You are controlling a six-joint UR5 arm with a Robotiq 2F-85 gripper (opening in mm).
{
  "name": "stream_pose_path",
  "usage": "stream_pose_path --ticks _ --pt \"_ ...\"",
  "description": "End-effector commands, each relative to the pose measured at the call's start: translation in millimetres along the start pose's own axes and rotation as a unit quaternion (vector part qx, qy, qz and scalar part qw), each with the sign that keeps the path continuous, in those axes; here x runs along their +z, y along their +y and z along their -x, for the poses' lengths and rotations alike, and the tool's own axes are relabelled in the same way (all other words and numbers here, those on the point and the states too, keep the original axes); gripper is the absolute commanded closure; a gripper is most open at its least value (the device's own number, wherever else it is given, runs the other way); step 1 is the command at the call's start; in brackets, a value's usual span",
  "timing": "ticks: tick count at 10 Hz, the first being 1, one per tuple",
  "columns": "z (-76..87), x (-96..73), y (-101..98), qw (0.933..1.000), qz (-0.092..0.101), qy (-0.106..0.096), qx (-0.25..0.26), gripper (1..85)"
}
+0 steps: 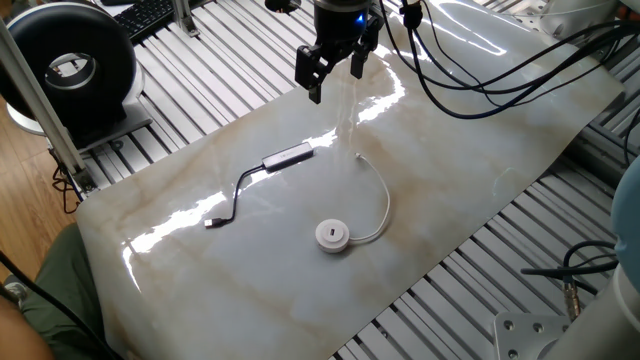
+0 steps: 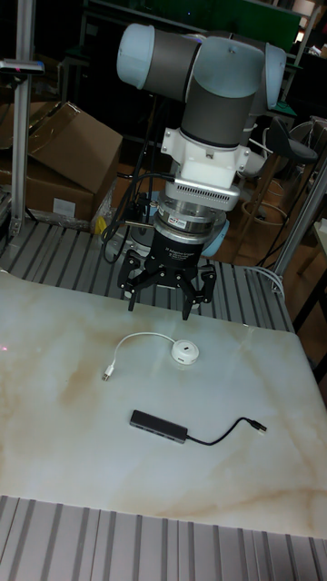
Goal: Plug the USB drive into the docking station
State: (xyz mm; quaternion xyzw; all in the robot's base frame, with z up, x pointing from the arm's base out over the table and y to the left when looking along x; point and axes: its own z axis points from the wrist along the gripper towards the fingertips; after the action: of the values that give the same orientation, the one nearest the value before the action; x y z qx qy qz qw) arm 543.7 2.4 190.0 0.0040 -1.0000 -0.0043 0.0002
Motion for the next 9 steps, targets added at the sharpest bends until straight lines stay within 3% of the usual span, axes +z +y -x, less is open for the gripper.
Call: stream_pose_path --ticks 1,2,8,9 --pt "-0.1 0.0 2.2 1.0000 0.000 0.000 0.000 1.7" --pt "-5.2 0.0 9.3 0.9998 0.013 0.010 -0.013 84.3" --pt "-5.0 1.0 7.7 0.9998 0.012 0.008 -0.016 84.3" --pt "-6.1 4.4 7.8 0.9997 0.019 0.002 -0.018 84.3"
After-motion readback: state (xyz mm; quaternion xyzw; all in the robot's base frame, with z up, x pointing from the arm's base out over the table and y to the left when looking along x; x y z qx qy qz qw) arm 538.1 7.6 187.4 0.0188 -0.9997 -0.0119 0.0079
